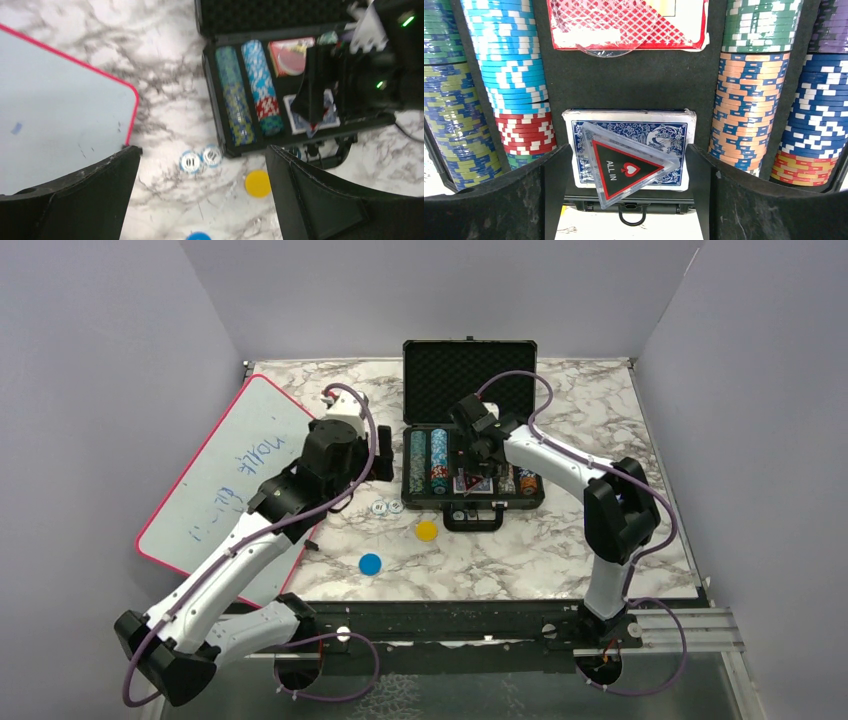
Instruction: Pack up texas hold em set
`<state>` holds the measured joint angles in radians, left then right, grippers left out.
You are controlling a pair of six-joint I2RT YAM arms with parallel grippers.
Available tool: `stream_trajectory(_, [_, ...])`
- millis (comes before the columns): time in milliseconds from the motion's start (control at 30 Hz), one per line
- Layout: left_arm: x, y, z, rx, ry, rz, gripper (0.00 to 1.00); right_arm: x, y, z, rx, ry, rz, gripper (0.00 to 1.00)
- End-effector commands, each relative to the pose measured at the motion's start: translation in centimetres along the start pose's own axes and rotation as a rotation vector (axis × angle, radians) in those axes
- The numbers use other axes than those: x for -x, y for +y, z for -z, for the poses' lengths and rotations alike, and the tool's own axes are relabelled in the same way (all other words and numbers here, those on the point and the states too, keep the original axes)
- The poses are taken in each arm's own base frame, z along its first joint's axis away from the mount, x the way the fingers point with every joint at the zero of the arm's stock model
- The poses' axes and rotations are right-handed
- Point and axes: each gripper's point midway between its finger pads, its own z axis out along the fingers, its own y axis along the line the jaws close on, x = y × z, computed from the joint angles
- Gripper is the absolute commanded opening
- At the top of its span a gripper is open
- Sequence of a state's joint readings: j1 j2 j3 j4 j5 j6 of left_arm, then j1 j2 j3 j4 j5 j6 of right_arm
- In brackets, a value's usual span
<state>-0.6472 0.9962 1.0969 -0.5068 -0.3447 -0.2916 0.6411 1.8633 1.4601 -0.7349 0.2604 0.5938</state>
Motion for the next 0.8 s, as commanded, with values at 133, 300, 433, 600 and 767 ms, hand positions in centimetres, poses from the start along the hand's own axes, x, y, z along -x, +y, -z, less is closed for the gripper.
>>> stream_trajectory(133, [-13.5,-1.6,0.5,-0.068,0.445,0.183,0.99,2.5,0.1,4.7,0.080,-0.112,-0.068,0.87])
stream_trajectory(300, [-20.9,-0.7,1.9,0.014,0.682,0.269,0.95,0.7,-0.7,6.3,0.125,-0.110,-0.100,0.87])
stream_trajectory(433, [-24.2,0.8,2.3,0.102,0.761,0.269,0.95,-0.9,-1.4,6.9,0.141,-0.092,-0.120,0.87])
stream_trajectory(600, [-25.8,1.4,1.9,0.159,0.814,0.261,0.96,-1.7,-1.9,7.7,0.156,-0.094,-0.130,0.86])
stream_trajectory(767, [-28.3,1.8,2.0,0.184,0.890,0.252,0.92,-1.6,-2.3,8.4,0.158,-0.116,-0.134,0.86])
